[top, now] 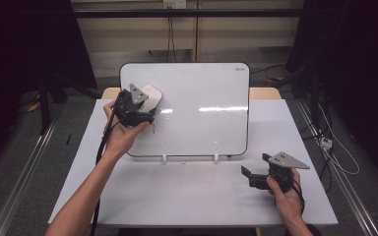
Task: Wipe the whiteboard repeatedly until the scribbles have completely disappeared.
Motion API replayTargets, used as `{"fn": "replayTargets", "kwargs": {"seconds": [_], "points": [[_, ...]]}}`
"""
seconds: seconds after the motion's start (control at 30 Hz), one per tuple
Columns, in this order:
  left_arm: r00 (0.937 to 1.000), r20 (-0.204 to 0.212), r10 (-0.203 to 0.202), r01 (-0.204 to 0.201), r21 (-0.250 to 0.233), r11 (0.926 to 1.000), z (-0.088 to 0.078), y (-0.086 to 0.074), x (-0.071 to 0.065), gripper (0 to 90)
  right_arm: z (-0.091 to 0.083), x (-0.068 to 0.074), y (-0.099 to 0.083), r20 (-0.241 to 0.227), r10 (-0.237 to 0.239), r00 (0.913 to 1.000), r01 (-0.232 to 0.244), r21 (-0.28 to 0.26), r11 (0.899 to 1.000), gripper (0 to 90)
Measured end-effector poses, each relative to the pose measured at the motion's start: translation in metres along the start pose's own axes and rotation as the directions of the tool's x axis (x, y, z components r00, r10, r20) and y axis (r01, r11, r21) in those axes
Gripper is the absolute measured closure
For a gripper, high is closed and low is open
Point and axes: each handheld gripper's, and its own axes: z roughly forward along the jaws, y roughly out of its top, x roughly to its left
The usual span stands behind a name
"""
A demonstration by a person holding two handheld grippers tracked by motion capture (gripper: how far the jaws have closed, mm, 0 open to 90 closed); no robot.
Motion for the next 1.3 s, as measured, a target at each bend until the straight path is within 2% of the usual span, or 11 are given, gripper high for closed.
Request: {"fn": "replayTargets", "kwargs": {"seconds": [0.2,0.37,0.53,0.63,0.73,0.8,0.87,0.9,1.0,1.13,1.3], "points": [[0.9998,0.016,-0.015,0.015,0.007,0.9999,0.003,0.003,-0.002,30.0,0.002,0.0,0.001,-0.002,0.003,1.0,-0.003,0.002,1.0,7.3],[0.9997,0.023,-0.004,0.004,-0.003,1.0,0.006,0.003,-0.015,29.8,0.002,0.0,0.001,-0.002,0.002,1.0,-0.002,0.001,1.0,7.3],[0.9992,0.037,-0.013,0.013,-0.009,0.9999,0.006,0.0,-0.018,29.8,0.002,0.0,0.001,-0.004,0.004,1.0,-0.004,0.002,1.0,7.3],[0.9988,0.047,0.012,-0.012,-0.006,0.9999,0.007,-0.003,-0.028,29.8,0.002,0.0,0.0,-0.004,0.003,1.0,-0.003,0.001,1.0,7.3],[0.9986,0.051,0.015,-0.015,-0.01,0.9998,0.008,-0.007,-0.035,29.8,0.001,0.001,0.0,-0.004,0.002,1.0,-0.002,0.001,1.0,7.3],[0.9969,0.075,0.025,-0.026,0.005,0.9997,0.009,-0.008,-0.039,29.8,0.001,0.0,0.0,-0.003,0.003,1.0,-0.003,0.002,1.0,7.3],[0.9963,0.064,0.058,-0.059,0.011,0.9982,0.009,-0.008,-0.046,29.8,0.001,0.001,0.001,-0.004,0.001,1.0,-0.001,0.002,1.0,7.3],[0.9965,0.064,0.055,-0.056,0.009,0.9984,0.008,-0.008,-0.046,29.8,0.001,0.001,0.001,-0.004,0.002,1.0,-0.002,0.002,1.0,7.3],[0.9944,0.086,0.061,-0.062,0.006,0.9981,0.008,-0.01,-0.042,29.8,0.001,0.0,0.0,-0.004,0.004,1.0,-0.004,0.003,1.0,7.3],[0.9958,0.066,0.064,-0.064,0.007,0.9979,0.006,-0.011,-0.04,29.9,0.0,0.0,0.0,-0.004,0.001,1.0,-0.001,0.0,1.0,7.3],[0.9981,0.054,0.03,-0.031,0.008,0.9995,0.002,-0.01,-0.019,30.0,-0.002,-0.002,-0.001,0.001,0.008,1.0,-0.008,-0.002,1.0,7.3]]}}
